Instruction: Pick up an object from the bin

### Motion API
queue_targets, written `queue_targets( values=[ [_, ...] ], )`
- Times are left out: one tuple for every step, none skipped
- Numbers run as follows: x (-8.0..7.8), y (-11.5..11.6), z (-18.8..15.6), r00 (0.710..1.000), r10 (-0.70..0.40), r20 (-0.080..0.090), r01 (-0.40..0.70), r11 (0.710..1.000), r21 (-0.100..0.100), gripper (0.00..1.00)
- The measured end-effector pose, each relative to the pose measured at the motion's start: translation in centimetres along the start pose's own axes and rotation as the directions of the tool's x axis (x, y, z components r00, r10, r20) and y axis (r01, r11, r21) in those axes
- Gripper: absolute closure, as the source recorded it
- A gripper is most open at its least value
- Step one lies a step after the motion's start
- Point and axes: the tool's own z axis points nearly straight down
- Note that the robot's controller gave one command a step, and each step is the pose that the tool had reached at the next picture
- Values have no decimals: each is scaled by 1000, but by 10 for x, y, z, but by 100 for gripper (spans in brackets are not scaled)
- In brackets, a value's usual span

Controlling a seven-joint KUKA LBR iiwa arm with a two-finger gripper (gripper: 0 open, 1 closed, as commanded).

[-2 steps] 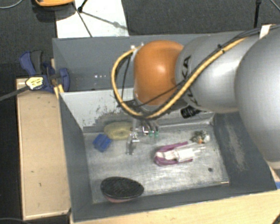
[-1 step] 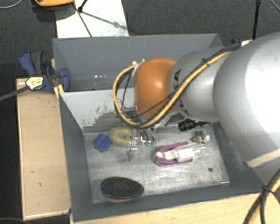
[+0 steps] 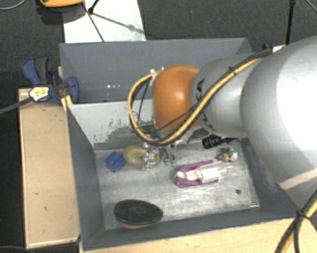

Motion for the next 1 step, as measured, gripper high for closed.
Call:
queue_targets(
  values=[
    [-2,-6,-138,1000,24,8,-24,1000,-3,100]
  ],
)
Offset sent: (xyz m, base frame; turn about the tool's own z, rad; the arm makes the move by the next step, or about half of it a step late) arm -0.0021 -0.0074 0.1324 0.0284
